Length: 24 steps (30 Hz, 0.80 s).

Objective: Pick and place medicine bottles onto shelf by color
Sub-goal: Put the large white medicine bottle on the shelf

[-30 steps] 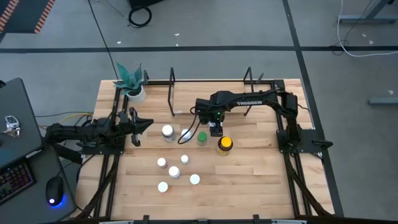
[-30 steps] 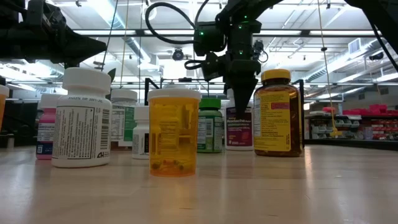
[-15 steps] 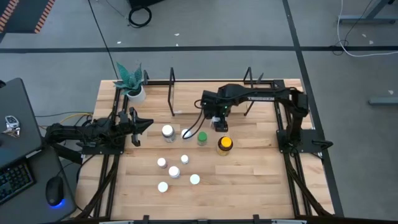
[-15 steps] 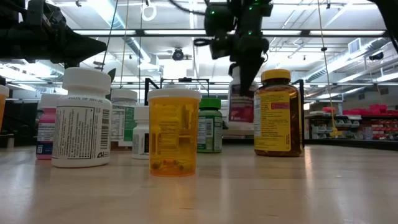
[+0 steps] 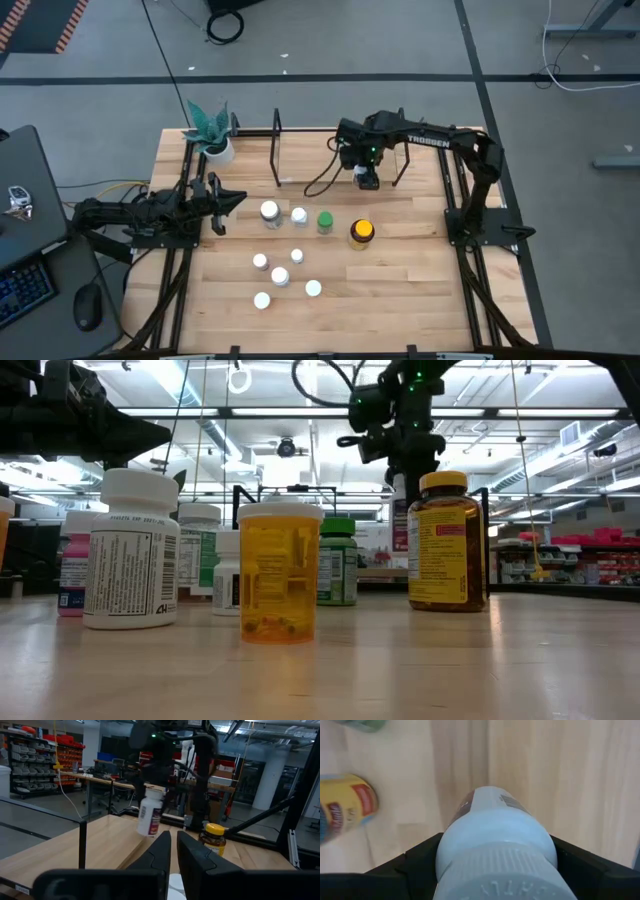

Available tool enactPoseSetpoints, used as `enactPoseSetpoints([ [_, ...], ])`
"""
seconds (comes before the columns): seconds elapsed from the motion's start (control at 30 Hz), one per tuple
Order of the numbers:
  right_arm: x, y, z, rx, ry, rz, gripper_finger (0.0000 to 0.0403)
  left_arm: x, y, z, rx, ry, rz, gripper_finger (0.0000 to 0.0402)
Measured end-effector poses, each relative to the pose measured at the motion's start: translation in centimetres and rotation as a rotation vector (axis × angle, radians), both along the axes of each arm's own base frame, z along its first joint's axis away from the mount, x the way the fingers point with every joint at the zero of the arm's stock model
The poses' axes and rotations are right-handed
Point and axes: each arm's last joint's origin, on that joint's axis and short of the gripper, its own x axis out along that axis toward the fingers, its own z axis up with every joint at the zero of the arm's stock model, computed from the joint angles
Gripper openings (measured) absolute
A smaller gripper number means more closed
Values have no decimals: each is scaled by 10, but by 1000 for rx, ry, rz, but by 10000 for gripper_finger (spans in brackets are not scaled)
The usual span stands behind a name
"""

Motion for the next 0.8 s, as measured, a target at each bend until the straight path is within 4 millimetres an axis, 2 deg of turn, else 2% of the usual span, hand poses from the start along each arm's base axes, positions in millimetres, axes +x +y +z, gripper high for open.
enactPoseSetpoints([
  [0.23,-16,-34,0,-20,1,-63,314,0,0,0,0,0,0,30],
  [0.57,-33,-68,1,-123,14,-79,314,0,0,0,0,0,0,39],
  [0.8,-43,-91,3,-170,-24,-95,314,0,0,0,0,0,0,30],
])
